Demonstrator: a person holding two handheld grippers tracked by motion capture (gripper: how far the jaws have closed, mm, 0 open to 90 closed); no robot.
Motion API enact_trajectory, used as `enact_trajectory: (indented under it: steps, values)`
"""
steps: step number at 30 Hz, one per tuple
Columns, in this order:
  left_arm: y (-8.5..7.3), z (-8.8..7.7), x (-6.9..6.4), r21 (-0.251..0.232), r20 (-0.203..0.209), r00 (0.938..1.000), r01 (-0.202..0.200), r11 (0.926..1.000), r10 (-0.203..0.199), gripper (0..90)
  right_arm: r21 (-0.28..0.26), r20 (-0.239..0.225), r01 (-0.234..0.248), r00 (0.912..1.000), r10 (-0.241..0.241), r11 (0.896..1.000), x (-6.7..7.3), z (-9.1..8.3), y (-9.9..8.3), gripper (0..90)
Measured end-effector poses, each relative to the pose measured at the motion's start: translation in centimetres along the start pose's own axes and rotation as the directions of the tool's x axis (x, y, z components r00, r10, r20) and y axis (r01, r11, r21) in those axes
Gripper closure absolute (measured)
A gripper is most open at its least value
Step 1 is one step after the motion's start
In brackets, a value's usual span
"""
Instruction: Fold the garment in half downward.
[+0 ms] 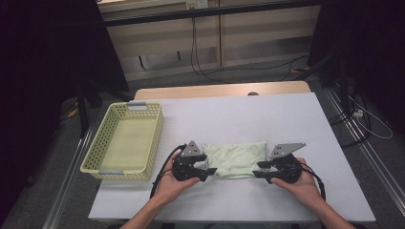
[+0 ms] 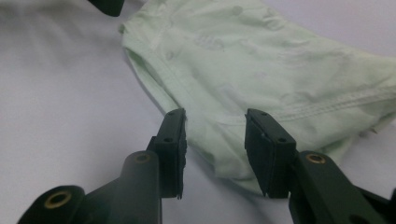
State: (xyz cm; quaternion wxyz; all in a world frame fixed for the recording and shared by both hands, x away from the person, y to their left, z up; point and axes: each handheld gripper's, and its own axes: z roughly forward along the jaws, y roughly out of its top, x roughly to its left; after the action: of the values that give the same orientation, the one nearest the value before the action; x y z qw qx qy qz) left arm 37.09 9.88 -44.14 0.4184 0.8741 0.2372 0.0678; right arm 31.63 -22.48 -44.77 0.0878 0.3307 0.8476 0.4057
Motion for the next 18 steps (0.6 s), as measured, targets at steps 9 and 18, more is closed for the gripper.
enact_trajectory:
  steps: [9, 18]
  values:
    - [0.1, -0.6, 1.2, -0.064, -0.058, 0.9964, 0.059, 0.9962, -0.062, 21.3, -0.021, 0.009, -0.006, 0.9999, 0.006, 1.000, 0.6, 0.4, 0.4, 53.7]
    - [0.0, -0.1, 2.1, -0.058, -0.083, 0.9921, 0.089, 0.9943, -0.094, 14.7, -0.051, 0.024, -0.012, 0.9996, 0.014, 0.999, 0.8, 1.1, 1.0, 46.6]
